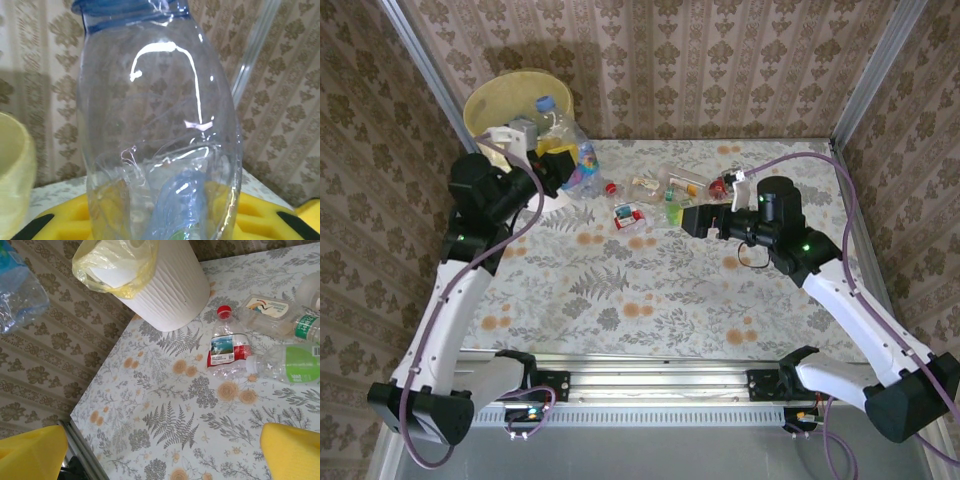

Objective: Throw the plastic bottles in the bin

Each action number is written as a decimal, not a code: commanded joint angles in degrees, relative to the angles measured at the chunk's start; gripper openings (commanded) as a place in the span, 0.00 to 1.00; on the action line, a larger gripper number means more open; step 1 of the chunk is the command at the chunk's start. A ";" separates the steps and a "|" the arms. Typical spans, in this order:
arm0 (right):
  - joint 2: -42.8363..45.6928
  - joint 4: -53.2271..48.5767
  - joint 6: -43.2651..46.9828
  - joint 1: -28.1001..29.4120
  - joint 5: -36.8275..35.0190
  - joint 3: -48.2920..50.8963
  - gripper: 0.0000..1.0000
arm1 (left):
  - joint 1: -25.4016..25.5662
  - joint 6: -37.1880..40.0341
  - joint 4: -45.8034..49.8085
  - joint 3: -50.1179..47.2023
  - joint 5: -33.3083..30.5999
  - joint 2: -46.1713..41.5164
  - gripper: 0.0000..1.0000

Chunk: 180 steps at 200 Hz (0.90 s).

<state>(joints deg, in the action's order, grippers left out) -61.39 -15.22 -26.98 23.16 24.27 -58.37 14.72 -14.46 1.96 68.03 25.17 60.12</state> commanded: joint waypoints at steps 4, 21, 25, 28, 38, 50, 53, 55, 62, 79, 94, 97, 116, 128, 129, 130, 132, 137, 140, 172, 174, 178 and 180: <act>3.18 -2.25 0.53 0.44 -2.41 1.25 1.00 | -2.11 3.07 1.42 2.70 -2.76 -2.47 0.10; 4.43 -3.27 0.81 0.40 -3.79 2.46 1.00 | -3.22 4.09 1.31 3.53 -3.66 -3.41 0.10; 4.66 -3.77 0.89 0.40 -4.23 2.56 1.00 | -3.43 4.31 1.34 3.84 -3.86 -3.53 0.10; 4.81 -4.17 1.01 0.45 -4.40 2.62 1.00 | -3.53 4.52 1.36 4.00 -3.96 -3.66 0.10; 5.25 -4.84 1.22 0.45 -4.65 3.02 1.00 | -4.03 5.03 1.49 4.93 -4.38 -3.73 0.10; 5.70 -4.95 1.22 0.44 -4.84 3.64 1.00 | -4.57 5.72 1.22 5.99 -4.64 -3.71 0.10; 5.74 -4.92 1.22 0.41 -4.85 3.75 1.00 | -4.69 5.87 1.09 6.25 -4.73 -3.69 0.10; 5.75 -4.97 1.21 0.40 -4.85 3.78 1.00 | -4.76 5.98 1.02 6.42 -4.77 -3.65 0.10; 5.91 -4.99 1.20 0.41 -4.85 4.00 1.00 | -5.11 6.33 0.65 7.08 -4.70 -3.39 0.10; 6.41 -4.01 0.71 0.42 -5.17 5.11 1.00 | -5.63 7.47 -0.84 8.31 -4.97 -2.97 0.10; 6.86 -2.95 -0.01 0.40 -5.01 6.11 1.00 | -6.21 8.17 -2.38 9.98 -5.58 -2.52 0.10; 6.89 -2.78 -0.07 0.44 -4.96 6.30 1.00 | -6.32 8.40 -2.76 10.28 -5.57 -2.46 0.10; 6.24 -3.48 0.92 0.43 -4.50 6.16 1.00 | -6.71 9.26 -5.30 11.70 -6.46 -2.29 0.10; 5.46 -4.85 2.02 0.32 -4.09 5.19 1.00 | -6.85 9.87 -7.37 11.93 -7.24 -2.28 0.11; 5.34 -4.97 2.07 0.40 -4.08 5.06 1.00 | -6.83 9.92 -7.52 11.90 -7.33 -2.28 0.11; 5.33 -5.07 2.09 0.40 -4.11 5.00 1.00 | -6.82 9.95 -7.59 11.92 -7.42 -2.28 0.11; 5.18 -5.21 2.24 0.40 -4.07 4.88 1.00 | -6.81 9.97 -8.00 11.92 -7.59 -2.29 0.11; 5.08 -5.26 2.50 0.42 -3.96 4.53 1.00 | -6.90 10.29 -8.93 11.87 -8.02 -2.37 0.11; 4.99 -5.30 2.66 0.41 -3.89 4.45 1.00 | -6.94 10.47 -9.51 11.82 -8.22 -2.37 0.11; 4.80 -3.23 2.22 0.36 -4.12 5.08 1.00 | -6.90 13.00 -12.52 12.80 -10.69 -2.27 0.11; 4.79 -3.08 2.14 0.39 -4.14 5.17 1.00 | -6.92 13.24 -12.51 12.87 -10.91 -2.28 0.10; 4.71 -2.81 1.86 0.46 -4.14 5.32 1.00 | -6.91 13.70 -12.68 12.85 -11.41 -2.28 0.10; 4.70 -2.73 1.80 0.41 -4.10 5.40 1.00 | -6.90 13.94 -12.77 12.97 -11.62 -2.22 0.10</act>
<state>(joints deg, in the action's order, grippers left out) -56.51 -18.65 -25.63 23.16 20.71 -52.36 8.14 -4.36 -5.91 78.74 16.71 58.04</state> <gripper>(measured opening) 0.999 0.355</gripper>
